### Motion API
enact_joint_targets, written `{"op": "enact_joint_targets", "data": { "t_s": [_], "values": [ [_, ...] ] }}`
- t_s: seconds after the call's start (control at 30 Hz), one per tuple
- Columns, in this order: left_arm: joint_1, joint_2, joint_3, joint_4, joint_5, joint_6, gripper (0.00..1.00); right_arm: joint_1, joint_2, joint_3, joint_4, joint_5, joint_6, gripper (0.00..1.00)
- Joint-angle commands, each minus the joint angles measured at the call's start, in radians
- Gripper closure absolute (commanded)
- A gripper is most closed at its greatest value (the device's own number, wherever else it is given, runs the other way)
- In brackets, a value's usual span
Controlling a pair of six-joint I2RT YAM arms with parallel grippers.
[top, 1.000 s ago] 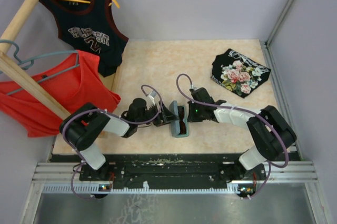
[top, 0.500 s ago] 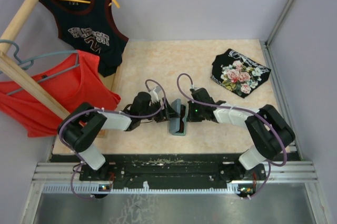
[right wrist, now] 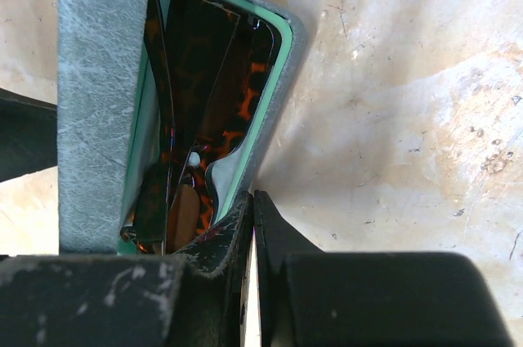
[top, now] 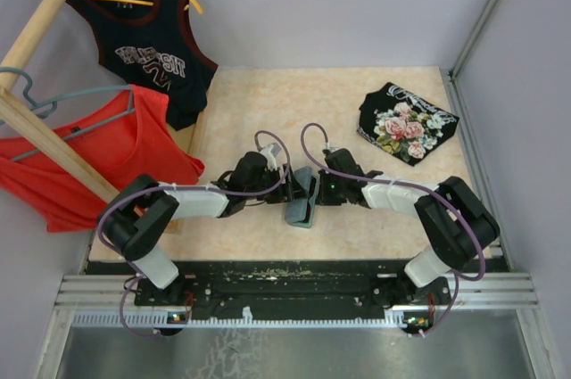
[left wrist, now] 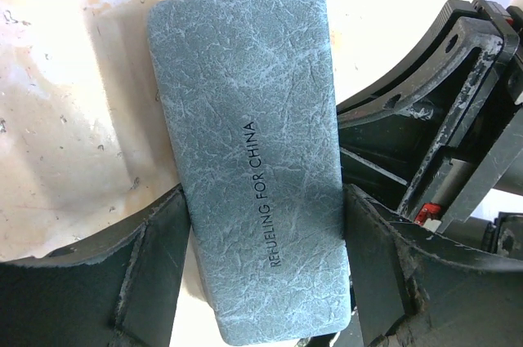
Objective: Organize the sunglasses
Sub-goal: Close the sunglasses case at the center of the board.
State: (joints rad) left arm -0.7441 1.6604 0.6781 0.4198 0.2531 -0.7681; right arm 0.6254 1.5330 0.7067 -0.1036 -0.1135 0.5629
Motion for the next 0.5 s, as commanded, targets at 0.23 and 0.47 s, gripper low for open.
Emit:
{"op": "enact_joint_targets", "data": {
  "t_s": [0.23,0.47],
  "values": [
    [-0.046,0.049,0.037,-0.185,-0.190,0.079,0.33,0.016,0.032,0.002,0.130,-0.096,0.047,0.94],
    [-0.051,0.048,0.038,-0.182,-0.189,0.076,0.25,0.017,0.031,0.005,0.128,-0.098,0.046,0.94]
  ]
}}
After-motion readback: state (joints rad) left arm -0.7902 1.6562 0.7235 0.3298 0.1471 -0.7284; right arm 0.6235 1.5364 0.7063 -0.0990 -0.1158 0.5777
